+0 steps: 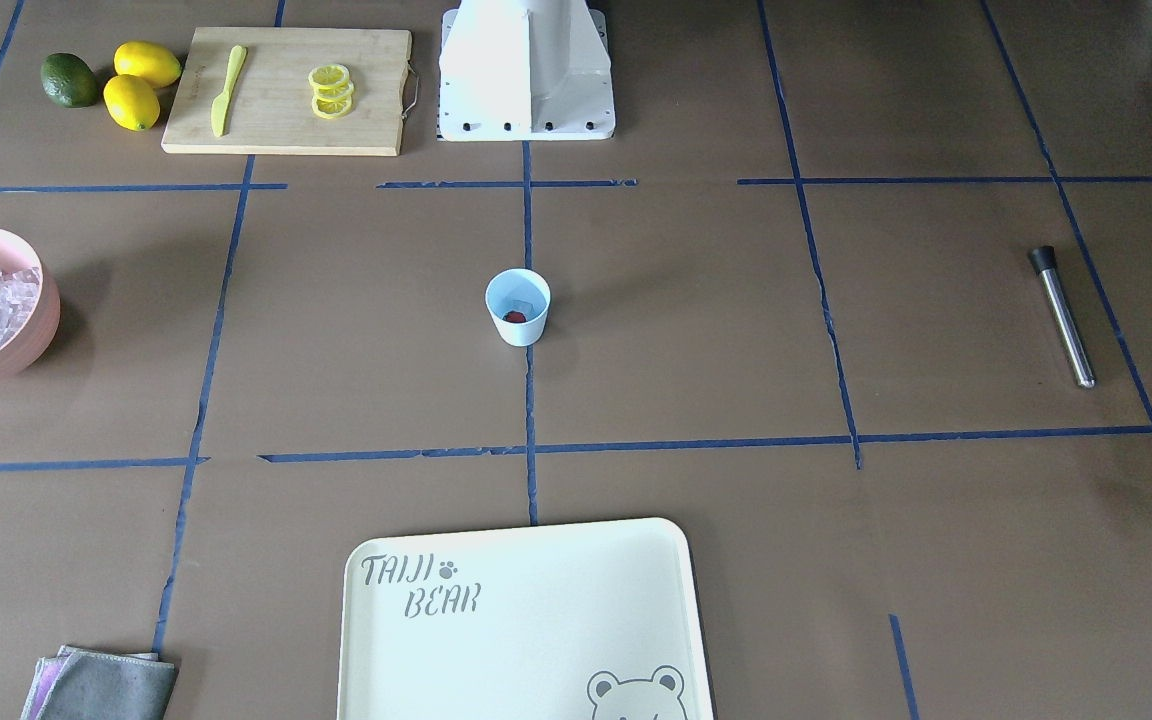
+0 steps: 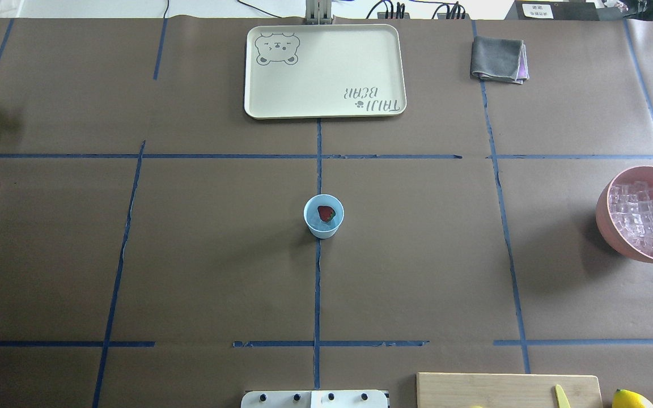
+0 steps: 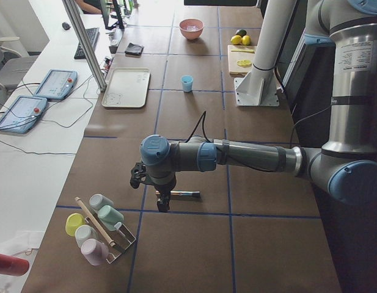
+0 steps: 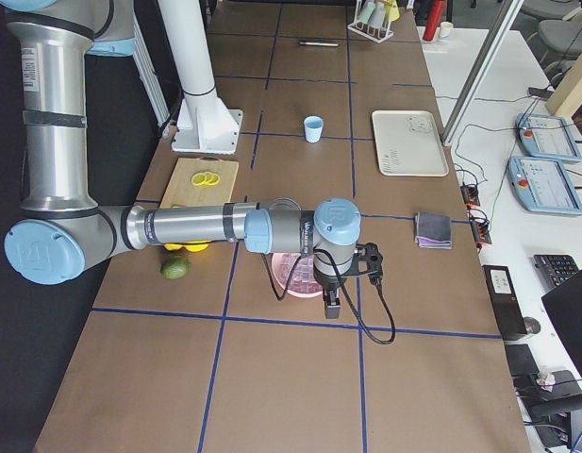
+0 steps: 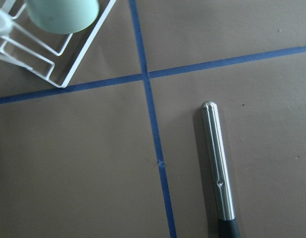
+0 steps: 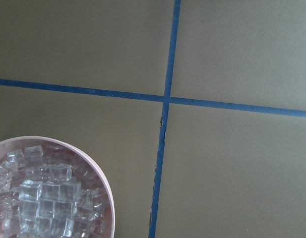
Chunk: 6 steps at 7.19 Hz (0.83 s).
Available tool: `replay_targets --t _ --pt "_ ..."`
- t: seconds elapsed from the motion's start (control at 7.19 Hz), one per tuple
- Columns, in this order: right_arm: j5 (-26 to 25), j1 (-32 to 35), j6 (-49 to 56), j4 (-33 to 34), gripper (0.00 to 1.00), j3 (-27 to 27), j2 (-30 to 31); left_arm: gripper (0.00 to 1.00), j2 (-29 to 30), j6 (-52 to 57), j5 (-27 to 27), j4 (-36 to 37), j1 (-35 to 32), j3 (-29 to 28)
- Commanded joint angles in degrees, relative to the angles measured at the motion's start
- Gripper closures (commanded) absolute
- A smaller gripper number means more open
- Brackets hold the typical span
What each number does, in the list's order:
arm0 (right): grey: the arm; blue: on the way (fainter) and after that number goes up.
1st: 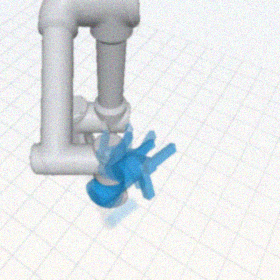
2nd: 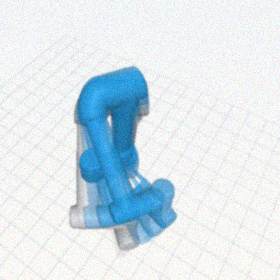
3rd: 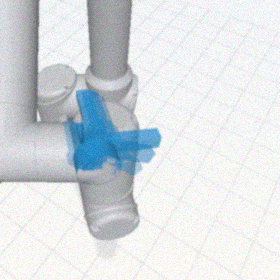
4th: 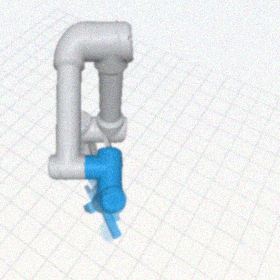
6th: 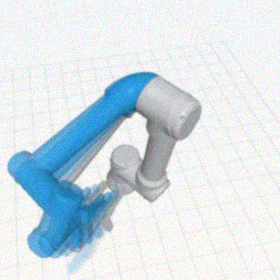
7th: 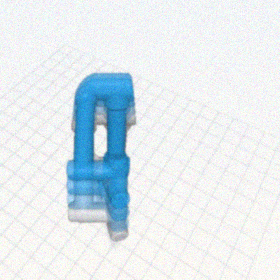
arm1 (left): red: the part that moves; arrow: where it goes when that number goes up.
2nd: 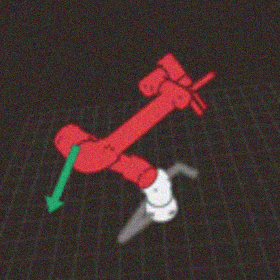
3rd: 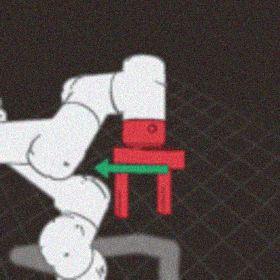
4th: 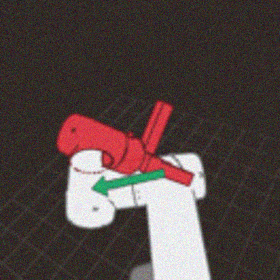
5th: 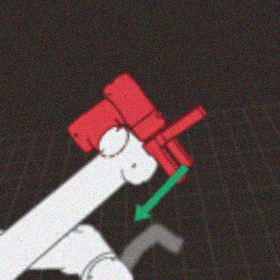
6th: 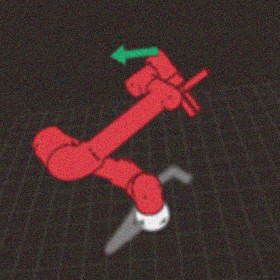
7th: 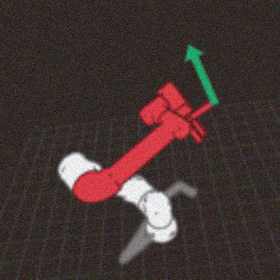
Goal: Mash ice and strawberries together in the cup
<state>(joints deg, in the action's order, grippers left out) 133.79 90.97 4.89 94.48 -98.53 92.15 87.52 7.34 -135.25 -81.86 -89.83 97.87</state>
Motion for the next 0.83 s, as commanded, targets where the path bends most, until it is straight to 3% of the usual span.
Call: replay_targets --t 0.0,0.7 --pt "0.1 0.0 0.1 0.1 0.01 0.8 0.0 0.0 -0.2 -0.5 -0.1 0.1 -0.2 -0.5" --pt "0.3 0.2 -0.1 0.1 0.01 3.7 0.4 0.0 -0.2 -0.4 -0.1 -0.6 -0.2 -1.2"
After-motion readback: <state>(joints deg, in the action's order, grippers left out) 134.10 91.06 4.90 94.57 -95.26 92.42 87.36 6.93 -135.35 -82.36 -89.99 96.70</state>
